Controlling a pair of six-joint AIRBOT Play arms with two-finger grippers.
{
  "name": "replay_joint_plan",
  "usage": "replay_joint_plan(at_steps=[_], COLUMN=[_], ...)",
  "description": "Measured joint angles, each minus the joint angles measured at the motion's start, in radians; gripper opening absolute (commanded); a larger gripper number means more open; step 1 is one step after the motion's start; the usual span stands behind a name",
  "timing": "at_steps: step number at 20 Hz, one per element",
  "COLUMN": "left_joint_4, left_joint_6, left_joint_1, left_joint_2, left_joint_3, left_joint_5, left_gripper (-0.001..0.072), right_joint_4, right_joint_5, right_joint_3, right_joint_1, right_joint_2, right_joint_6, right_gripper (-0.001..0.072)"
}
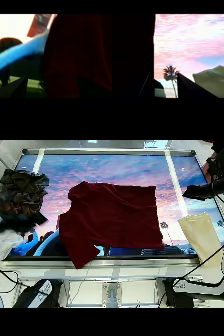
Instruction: Fold the shirts.
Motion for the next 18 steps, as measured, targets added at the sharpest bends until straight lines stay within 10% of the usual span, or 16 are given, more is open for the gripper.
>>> replay_joint_plan(at_steps=[6, 18], left_joint_4=[-0.246, -0.513], left_joint_6=[0.004, 0.162], left_joint_1=[0.015, 0.015], left_joint_2=[0.063, -0.03], left_joint_3=[-0.375, -0.45], left_joint_5=[0.197, 0.367], left_gripper=[0.0671, 0.054], right_joint_4=[0.137, 0.211], right_joint_5=[0.003, 0.048], right_joint_3=[-0.058, -0.068], right_joint_1=[-0.006, -0.007], right_joint_2=[0.024, 0.045], right_joint_6=[-0.044, -0.078], right_gripper=[0.0362, 0.0362])
